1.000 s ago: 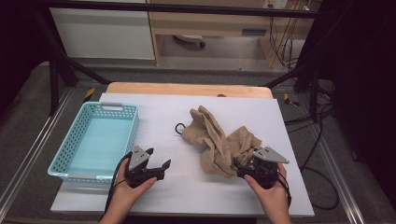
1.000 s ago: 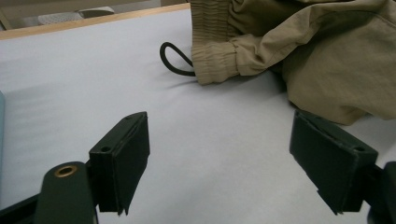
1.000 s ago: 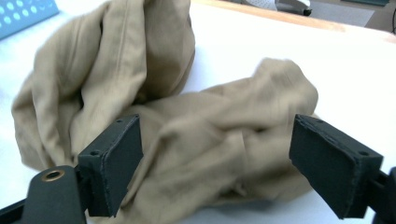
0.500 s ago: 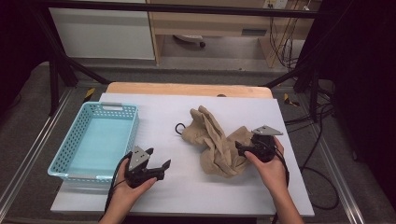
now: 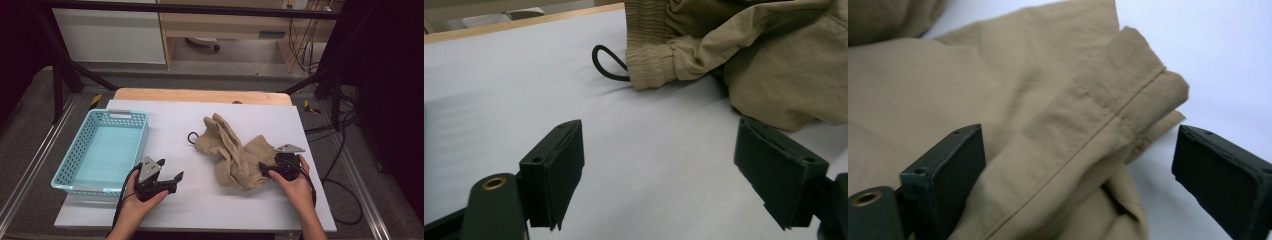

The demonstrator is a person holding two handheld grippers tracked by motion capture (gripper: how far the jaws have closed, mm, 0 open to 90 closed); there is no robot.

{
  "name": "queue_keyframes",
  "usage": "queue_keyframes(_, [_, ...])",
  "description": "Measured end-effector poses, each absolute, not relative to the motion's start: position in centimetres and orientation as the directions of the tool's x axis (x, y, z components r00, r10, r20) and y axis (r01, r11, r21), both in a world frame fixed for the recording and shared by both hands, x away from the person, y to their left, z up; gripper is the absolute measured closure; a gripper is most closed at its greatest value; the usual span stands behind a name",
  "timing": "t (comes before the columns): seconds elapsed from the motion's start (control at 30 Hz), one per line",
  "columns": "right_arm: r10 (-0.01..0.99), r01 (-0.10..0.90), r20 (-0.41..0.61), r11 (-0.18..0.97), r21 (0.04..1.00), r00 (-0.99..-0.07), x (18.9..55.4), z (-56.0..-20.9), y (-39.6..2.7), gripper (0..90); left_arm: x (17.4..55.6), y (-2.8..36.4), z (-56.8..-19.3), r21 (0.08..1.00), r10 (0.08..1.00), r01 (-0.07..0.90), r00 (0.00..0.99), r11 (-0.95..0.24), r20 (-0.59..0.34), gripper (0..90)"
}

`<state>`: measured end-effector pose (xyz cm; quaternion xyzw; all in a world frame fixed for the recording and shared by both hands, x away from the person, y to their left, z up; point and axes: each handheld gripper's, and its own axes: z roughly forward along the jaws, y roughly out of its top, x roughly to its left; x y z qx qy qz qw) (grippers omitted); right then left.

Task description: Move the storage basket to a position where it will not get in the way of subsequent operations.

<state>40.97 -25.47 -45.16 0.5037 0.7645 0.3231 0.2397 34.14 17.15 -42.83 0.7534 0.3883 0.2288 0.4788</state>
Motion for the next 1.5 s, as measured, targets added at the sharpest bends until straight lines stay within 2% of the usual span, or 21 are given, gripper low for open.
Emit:
queue_keyframes(0.23, [0.930,0.651,0.025,0.236,0.722,-0.366,41.9,-46.1,-26.8,0.5,34.2,17.1,-42.9,0.897,0.803,0.367,0.595,-0.244,-0.025,19.9])
queue_keyframes(0.4, [0.928,0.651,0.038,0.232,0.723,-0.372,42.0,-46.2,-26.9,3.0,34.2,17.1,-42.9,0.897,0.802,0.368,0.597,-0.245,-0.025,19.9])
queue_keyframes(0.47, [0.919,0.641,0.039,0.243,0.728,-0.393,41.7,-46.0,-26.8,13.9,34.2,17.1,-42.9,0.897,0.803,0.367,0.596,-0.246,-0.024,19.9])
queue_keyframes(0.57, [0.892,0.612,0.054,0.263,0.746,-0.448,40.9,-45.7,-26.4,38.7,34.2,17.1,-42.9,0.896,0.802,0.367,0.597,-0.248,-0.022,20.0])
queue_keyframes(0.67, [0.878,0.594,0.053,0.277,0.755,-0.476,40.4,-45.7,-26.0,57.6,34.2,17.0,-43.0,0.896,0.801,0.367,0.599,-0.252,-0.020,20.4])
queue_keyframes(0.8, [0.869,0.583,0.035,0.300,0.755,-0.493,40.1,-45.5,-25.6,76.3,34.1,17.0,-43.0,0.896,0.802,0.367,0.598,-0.251,-0.020,20.3])
queue_keyframes(0.87, [0.867,0.580,0.021,0.315,0.751,-0.499,39.9,-45.3,-25.4,81.5,34.1,17.0,-43.0,0.896,0.802,0.367,0.598,-0.251,-0.020,20.2])
queue_keyframes(1.1, [0.876,0.618,0.006,0.335,0.712,-0.482,37.9,-44.3,-25.2,84.2,34.2,17.3,-42.8,0.898,0.807,0.365,0.591,-0.247,-0.019,20.2])
queue_keyframes(1.4, [0.886,0.628,0.043,0.293,0.721,-0.462,31.9,-44.4,-27.1,84.4,34.2,17.4,-42.9,0.898,0.812,0.367,0.583,-0.243,-0.018,20.2])
queue_keyframes(1.5, [0.890,0.606,0.043,0.274,0.746,-0.455,31.7,-44.5,-27.4,78.2,34.3,17.4,-42.9,0.896,0.814,0.369,0.581,-0.245,-0.016,20.2])
